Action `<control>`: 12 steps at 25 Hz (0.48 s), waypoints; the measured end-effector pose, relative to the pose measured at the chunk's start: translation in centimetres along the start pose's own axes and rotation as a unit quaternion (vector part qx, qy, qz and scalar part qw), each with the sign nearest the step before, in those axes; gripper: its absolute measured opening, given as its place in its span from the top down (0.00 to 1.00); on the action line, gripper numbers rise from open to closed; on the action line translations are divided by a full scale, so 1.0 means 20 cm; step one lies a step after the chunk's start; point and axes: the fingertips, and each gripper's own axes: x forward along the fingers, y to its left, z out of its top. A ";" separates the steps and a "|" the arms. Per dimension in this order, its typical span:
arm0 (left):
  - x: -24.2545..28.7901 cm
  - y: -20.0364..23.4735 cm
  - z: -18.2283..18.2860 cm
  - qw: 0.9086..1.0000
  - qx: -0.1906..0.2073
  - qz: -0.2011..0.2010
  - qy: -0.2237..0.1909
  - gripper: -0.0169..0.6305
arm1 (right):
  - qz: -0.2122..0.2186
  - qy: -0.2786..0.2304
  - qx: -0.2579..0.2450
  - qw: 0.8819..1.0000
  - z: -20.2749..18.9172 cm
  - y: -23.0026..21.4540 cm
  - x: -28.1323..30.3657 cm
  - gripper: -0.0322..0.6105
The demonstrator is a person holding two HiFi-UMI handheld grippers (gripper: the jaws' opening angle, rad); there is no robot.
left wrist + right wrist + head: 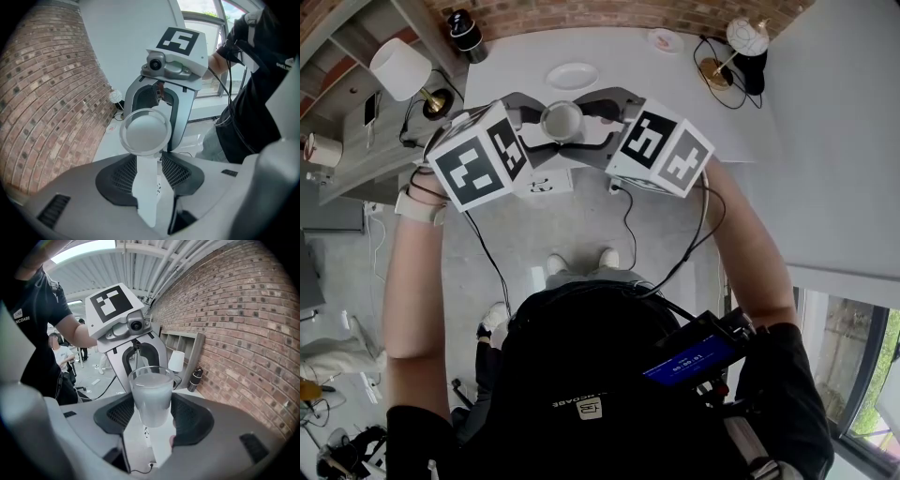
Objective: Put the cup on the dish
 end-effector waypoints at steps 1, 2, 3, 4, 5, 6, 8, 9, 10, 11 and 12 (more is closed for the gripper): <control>0.00 0.00 0.00 1.000 0.000 0.000 0.001 0.72 | 0.000 -0.001 0.000 1.000 0.00 0.00 0.00 0.57; 0.00 0.00 0.00 1.000 0.000 0.000 0.002 0.72 | 0.000 -0.004 0.000 1.000 0.00 0.00 0.00 0.57; 0.00 0.00 0.00 1.000 0.000 0.000 0.002 0.72 | 0.000 -0.006 0.001 1.000 0.00 -0.01 0.00 0.57; 0.01 0.00 0.00 1.000 -0.001 0.000 0.003 0.72 | 0.000 -0.007 0.001 1.000 0.00 -0.01 0.00 0.57; 0.01 0.01 0.01 1.000 -0.001 0.000 0.004 0.72 | 0.000 -0.007 0.001 1.000 0.00 -0.01 0.00 0.57; 0.01 0.01 0.01 1.000 -0.001 0.000 0.005 0.72 | 0.001 -0.007 0.001 1.000 0.00 -0.02 0.00 0.57; 0.01 0.02 0.02 1.000 -0.002 0.001 0.006 0.72 | 0.001 -0.008 0.000 1.000 -0.01 -0.03 -0.01 0.57; 0.02 0.02 0.03 1.000 -0.003 0.002 0.006 0.72 | 0.002 -0.009 0.000 1.000 -0.01 -0.03 -0.02 0.57; 0.02 0.02 0.04 1.000 -0.003 0.002 0.007 0.72 | 0.003 -0.011 0.000 1.000 -0.02 -0.04 -0.03 0.57; 0.03 0.02 0.05 1.000 -0.004 0.003 0.008 0.72 | 0.004 -0.012 -0.001 1.000 -0.02 -0.04 -0.04 0.57; 0.03 0.03 0.06 1.000 -0.004 0.004 0.009 0.72 | 0.005 -0.013 -0.001 1.000 -0.04 -0.05 -0.05 0.57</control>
